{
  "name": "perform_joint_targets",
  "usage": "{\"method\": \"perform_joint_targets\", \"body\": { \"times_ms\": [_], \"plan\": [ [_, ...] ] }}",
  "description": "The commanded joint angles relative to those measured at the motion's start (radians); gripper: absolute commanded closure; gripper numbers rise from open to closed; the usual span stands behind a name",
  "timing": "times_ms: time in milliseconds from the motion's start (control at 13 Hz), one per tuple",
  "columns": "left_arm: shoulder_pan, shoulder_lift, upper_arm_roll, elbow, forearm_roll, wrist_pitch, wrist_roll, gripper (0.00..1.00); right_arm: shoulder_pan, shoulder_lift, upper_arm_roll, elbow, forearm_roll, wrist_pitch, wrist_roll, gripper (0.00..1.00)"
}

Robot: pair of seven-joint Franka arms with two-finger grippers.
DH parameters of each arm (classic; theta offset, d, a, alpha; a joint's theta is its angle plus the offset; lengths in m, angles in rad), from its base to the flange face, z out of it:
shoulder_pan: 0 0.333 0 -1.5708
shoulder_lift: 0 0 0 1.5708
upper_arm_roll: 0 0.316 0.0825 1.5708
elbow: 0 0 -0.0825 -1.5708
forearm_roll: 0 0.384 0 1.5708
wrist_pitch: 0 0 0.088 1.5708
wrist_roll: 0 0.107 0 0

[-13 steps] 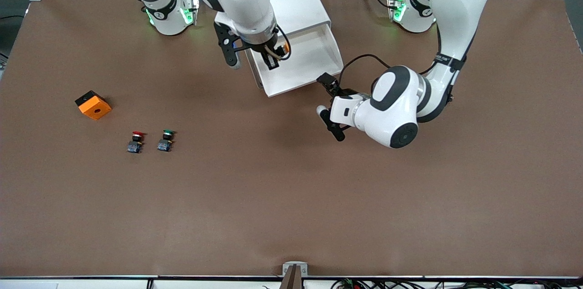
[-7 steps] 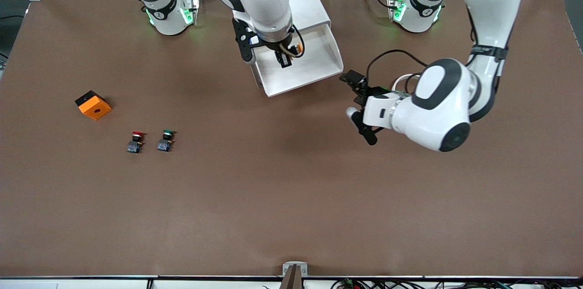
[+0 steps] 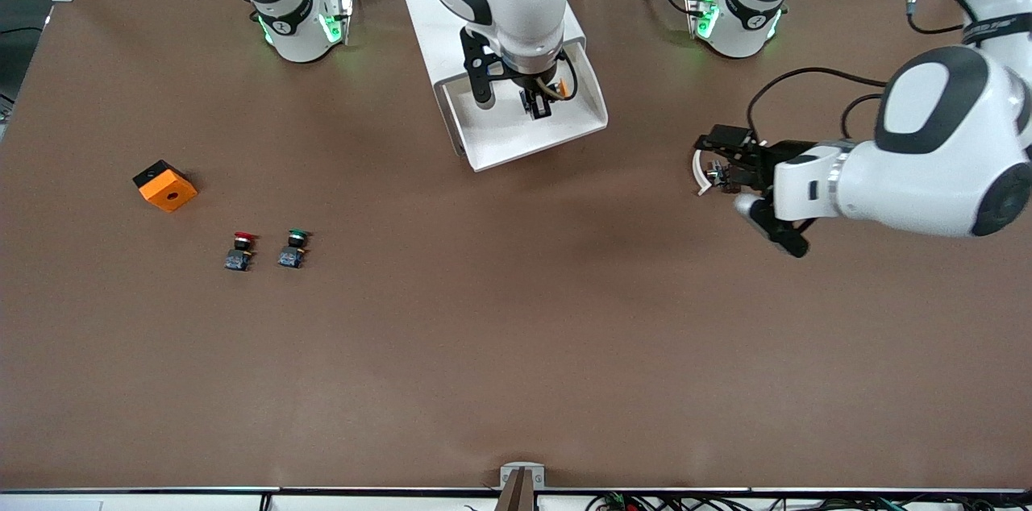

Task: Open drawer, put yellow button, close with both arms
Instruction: 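Lower the button into the drawer while the left gripper releases and withdraws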

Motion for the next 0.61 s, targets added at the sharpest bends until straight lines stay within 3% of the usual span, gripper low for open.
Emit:
{"method": "perform_joint_targets", "body": {
  "times_ms": [0,537],
  "plan": [
    [0.034,-0.071,-0.002,-0.024,0.080,-0.007,-0.035,0.00,0.028,0.032,-0.012,0.032,-0.032,-0.009,0.048,1.00],
    [0.053,-0.162,-0.012,-0.020,0.351,0.072,-0.221,0.00,0.060,0.076,-0.014,0.033,-0.044,0.043,0.146,1.00]
  ]
}}
